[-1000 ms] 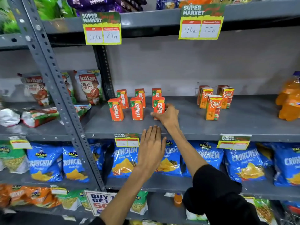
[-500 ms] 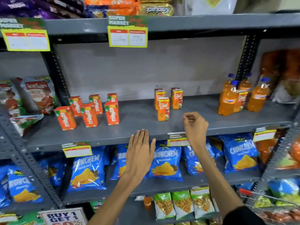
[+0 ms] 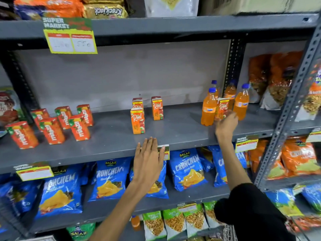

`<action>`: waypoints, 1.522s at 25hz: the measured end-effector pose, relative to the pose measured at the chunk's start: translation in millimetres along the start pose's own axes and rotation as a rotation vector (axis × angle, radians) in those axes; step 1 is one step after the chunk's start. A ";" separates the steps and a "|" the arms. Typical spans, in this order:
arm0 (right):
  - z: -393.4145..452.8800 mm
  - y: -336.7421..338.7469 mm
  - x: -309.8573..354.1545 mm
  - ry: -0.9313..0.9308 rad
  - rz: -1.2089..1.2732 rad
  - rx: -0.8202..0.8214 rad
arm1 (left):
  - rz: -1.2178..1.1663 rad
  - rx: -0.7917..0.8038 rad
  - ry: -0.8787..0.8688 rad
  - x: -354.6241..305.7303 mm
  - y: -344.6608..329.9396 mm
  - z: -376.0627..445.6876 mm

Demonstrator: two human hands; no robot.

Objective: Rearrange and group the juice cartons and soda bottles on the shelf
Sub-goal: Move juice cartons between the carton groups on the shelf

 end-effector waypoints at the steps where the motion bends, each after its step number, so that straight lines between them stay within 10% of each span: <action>1: 9.4 -4.8 -2.9 -0.016 -0.011 0.042 | 0.017 -0.001 0.008 -0.4 -2.3 1.7; 18: -39.5 19.8 -2.7 -0.055 0.140 -0.075 | 0.024 -0.025 0.021 -1.2 -9.0 5.4; 38: -114.1 -135.1 117.1 0.093 0.085 0.446 | 0.013 -0.091 0.041 35.2 -1.9 4.5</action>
Point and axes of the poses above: each hand's wrist, its own z-axis towards the middle knuckle, its own y-axis out of the back of the hand, x = y × z, the point moved 8 cm from there along z, towards the middle knuckle, and after that the axes turned 4 degrees about y, right-handed, at the moved point
